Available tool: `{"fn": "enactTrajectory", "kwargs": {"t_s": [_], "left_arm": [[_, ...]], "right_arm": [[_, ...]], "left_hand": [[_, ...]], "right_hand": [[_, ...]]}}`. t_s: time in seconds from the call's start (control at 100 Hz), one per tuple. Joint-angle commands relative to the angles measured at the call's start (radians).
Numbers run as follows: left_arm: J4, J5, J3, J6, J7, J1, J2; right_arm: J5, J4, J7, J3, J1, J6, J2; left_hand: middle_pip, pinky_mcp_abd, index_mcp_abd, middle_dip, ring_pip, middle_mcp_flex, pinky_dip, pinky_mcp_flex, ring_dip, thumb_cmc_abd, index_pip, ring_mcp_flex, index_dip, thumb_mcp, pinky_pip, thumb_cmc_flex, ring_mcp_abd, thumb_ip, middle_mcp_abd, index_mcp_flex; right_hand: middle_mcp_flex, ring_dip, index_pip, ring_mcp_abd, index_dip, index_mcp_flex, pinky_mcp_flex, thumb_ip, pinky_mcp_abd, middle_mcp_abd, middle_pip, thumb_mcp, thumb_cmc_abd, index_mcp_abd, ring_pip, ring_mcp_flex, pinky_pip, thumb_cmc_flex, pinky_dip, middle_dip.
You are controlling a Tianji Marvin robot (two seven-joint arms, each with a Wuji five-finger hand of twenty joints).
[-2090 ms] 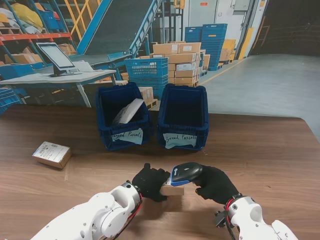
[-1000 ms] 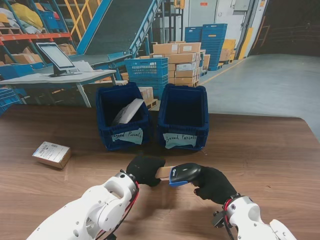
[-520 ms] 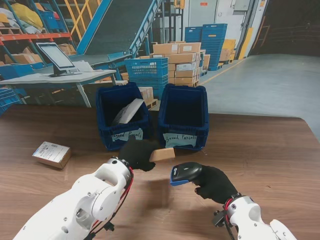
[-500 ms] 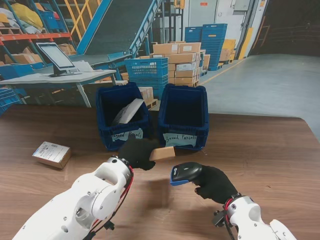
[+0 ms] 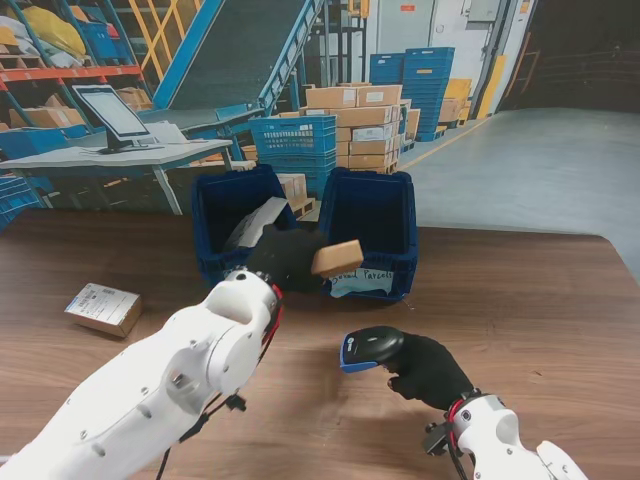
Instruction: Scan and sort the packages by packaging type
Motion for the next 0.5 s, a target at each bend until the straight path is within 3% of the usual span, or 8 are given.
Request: {"fn": "enactTrajectory", "kwargs": {"t_s": [0.0, 0.21, 0.49], "left_arm": [[0.017, -0.013, 0.012, 0.015, -0.002, -0.036, -0.026], [0.123, -0.108, 0.102, 0.068, 0.053, -0.162, -0.068], [0.306, -0.266, 0.182, 0.105, 0.16, -0.288, -0.152]], "right_arm": [[0.001, -0.003, 0.011, -0.003, -0.002, -0.006, -0.009], [0.009, 0.005, 0.014, -0.006, 0.004, -0.01, -0.009], [0.02, 0.002, 0.024, 0.007, -0.003, -0.01, -0.008]], "left_hand": [[0.137, 0.047, -0.111, 0.056, 0.042, 0.038, 0.015, -0.016, 0.015, 0.104, 0.147, -0.016, 0.057, 0.091, 0.039, 0.136, -0.035, 0.013, -0.074, 0.023], [0.139, 0.047, -0.114, 0.053, 0.041, 0.038, 0.017, -0.014, 0.016, 0.102, 0.149, -0.015, 0.06, 0.095, 0.042, 0.134, -0.038, 0.012, -0.078, 0.023], [0.141, 0.047, -0.115, 0.049, 0.037, 0.039, 0.018, -0.017, 0.015, 0.097, 0.15, -0.015, 0.057, 0.105, 0.041, 0.132, -0.036, 0.01, -0.078, 0.027]], "right_hand": [[0.013, 0.02, 0.029, 0.018, 0.019, 0.066, 0.016, 0.01, 0.007, 0.014, -0.006, 0.092, 0.046, -0.04, 0.008, 0.016, 0.037, 0.091, 0.023, 0.008], [0.014, 0.02, 0.029, 0.016, 0.019, 0.066, 0.019, 0.011, 0.005, 0.013, -0.005, 0.092, 0.046, -0.039, 0.008, 0.017, 0.037, 0.091, 0.022, 0.008], [0.014, 0.02, 0.029, 0.016, 0.019, 0.066, 0.016, 0.011, 0.003, 0.015, -0.005, 0.092, 0.046, -0.039, 0.008, 0.017, 0.035, 0.091, 0.021, 0.007]]}}
